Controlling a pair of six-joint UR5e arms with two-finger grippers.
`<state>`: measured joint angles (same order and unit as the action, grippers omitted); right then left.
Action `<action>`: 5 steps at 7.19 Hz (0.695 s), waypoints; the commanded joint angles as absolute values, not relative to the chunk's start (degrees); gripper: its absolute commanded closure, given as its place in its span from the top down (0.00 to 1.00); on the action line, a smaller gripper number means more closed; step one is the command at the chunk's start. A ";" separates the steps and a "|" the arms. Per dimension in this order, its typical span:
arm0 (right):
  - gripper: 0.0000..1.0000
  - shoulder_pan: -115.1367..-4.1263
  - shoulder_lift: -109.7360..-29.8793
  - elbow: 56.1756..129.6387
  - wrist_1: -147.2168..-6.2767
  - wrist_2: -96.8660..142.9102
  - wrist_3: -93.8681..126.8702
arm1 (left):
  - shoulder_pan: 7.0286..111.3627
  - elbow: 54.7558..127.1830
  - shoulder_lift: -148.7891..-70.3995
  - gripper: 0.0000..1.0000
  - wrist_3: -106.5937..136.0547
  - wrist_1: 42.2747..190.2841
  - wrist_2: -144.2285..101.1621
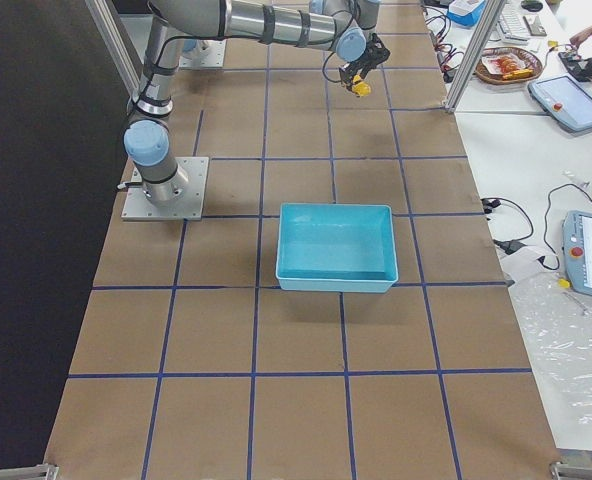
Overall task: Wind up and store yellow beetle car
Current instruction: 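Lift the car with the right gripper and carry it toward the blue bin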
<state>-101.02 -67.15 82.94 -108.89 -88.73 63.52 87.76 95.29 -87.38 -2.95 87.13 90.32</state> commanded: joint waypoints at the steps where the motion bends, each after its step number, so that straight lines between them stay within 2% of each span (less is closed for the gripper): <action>1: 0.50 -91.63 -78.35 92.59 -107.59 -89.90 45.26 | 88.50 95.27 -87.45 1.00 -1.77 87.10 90.26; 3: 0.50 -82.31 -84.26 98.76 -107.58 -90.09 28.12 | 88.77 95.19 -88.06 1.00 1.14 87.01 90.09; 5: 0.50 -73.43 -85.52 101.07 -107.58 -90.09 9.76 | 90.08 94.84 -89.38 1.00 2.02 86.23 90.09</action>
